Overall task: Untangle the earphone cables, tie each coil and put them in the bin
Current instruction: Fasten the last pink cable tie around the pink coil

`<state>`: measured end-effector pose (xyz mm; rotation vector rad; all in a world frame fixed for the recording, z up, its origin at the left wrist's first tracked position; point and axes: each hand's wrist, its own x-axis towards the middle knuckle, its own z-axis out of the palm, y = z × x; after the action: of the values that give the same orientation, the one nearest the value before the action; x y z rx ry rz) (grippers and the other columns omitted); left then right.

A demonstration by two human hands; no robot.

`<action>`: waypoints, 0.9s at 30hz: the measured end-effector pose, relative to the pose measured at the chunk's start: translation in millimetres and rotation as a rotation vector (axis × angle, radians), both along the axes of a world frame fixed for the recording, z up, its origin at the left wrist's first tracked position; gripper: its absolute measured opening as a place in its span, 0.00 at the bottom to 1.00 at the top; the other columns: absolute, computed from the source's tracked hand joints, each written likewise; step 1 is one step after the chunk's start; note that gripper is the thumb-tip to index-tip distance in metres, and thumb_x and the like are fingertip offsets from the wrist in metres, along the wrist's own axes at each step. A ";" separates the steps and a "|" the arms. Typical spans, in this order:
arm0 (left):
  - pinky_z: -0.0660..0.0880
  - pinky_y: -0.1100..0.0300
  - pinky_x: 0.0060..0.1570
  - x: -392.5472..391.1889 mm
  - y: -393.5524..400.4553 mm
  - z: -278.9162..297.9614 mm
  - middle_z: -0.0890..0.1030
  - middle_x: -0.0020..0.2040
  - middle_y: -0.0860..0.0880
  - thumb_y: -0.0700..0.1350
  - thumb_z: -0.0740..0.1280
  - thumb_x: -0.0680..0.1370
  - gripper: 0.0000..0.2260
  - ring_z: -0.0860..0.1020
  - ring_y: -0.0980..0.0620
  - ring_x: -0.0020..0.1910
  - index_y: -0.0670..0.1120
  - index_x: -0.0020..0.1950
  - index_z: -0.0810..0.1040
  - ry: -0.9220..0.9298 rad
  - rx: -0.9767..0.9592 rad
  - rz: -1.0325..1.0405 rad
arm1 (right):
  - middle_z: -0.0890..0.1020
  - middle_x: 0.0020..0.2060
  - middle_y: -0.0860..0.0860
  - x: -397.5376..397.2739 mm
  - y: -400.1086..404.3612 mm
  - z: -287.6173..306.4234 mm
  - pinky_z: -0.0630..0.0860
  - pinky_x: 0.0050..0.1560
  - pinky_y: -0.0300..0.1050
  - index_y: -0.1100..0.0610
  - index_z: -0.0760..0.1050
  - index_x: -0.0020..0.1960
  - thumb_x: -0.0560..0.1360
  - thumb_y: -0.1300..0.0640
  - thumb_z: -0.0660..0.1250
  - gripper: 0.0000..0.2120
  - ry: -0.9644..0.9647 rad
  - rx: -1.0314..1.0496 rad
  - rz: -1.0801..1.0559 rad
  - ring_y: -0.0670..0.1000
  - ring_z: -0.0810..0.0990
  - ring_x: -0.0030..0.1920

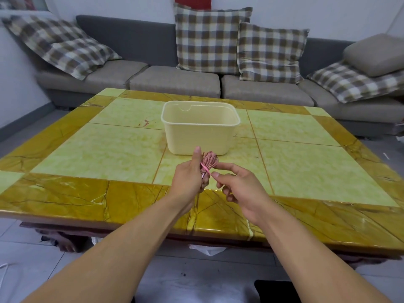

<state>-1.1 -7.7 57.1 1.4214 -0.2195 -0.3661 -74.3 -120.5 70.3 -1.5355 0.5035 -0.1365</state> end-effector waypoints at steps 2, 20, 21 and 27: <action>0.60 0.61 0.24 1.2 3.7 1.1 0.70 0.25 0.48 0.61 0.56 0.84 0.30 0.66 0.53 0.24 0.36 0.46 0.83 -0.042 0.037 -0.028 | 0.78 0.31 0.48 -1.2 -3.4 0.2 0.64 0.31 0.42 0.47 0.83 0.58 0.76 0.58 0.74 0.13 -0.027 -0.035 0.040 0.46 0.68 0.29; 0.60 0.62 0.25 -0.5 16.3 -0.9 0.73 0.31 0.46 0.59 0.61 0.83 0.23 0.68 0.53 0.28 0.43 0.40 0.80 0.134 0.100 -0.454 | 0.79 0.35 0.47 -5.4 -12.7 -1.9 0.69 0.38 0.33 0.47 0.88 0.46 0.74 0.71 0.72 0.18 -0.400 -0.630 0.103 0.43 0.75 0.35; 0.60 0.61 0.27 -2.1 16.9 -0.9 0.72 0.31 0.46 0.59 0.61 0.82 0.23 0.67 0.53 0.28 0.44 0.38 0.80 0.096 0.144 -0.458 | 0.80 0.34 0.47 -7.2 -12.7 -0.5 0.70 0.37 0.33 0.48 0.88 0.44 0.73 0.71 0.72 0.17 -0.398 -0.629 0.114 0.43 0.76 0.35; 0.62 0.64 0.25 -2.8 12.6 -0.8 0.72 0.23 0.50 0.54 0.63 0.83 0.25 0.65 0.55 0.22 0.40 0.31 0.76 -0.323 0.435 -0.268 | 0.83 0.31 0.52 -10.3 -14.3 9.9 0.74 0.33 0.40 0.58 0.79 0.41 0.66 0.61 0.82 0.12 -0.169 -0.354 0.039 0.48 0.78 0.31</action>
<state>-3.9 4.9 56.4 1.8864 -0.6277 -0.4181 -84.7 -134.8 80.3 -1.8588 0.3258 -0.3368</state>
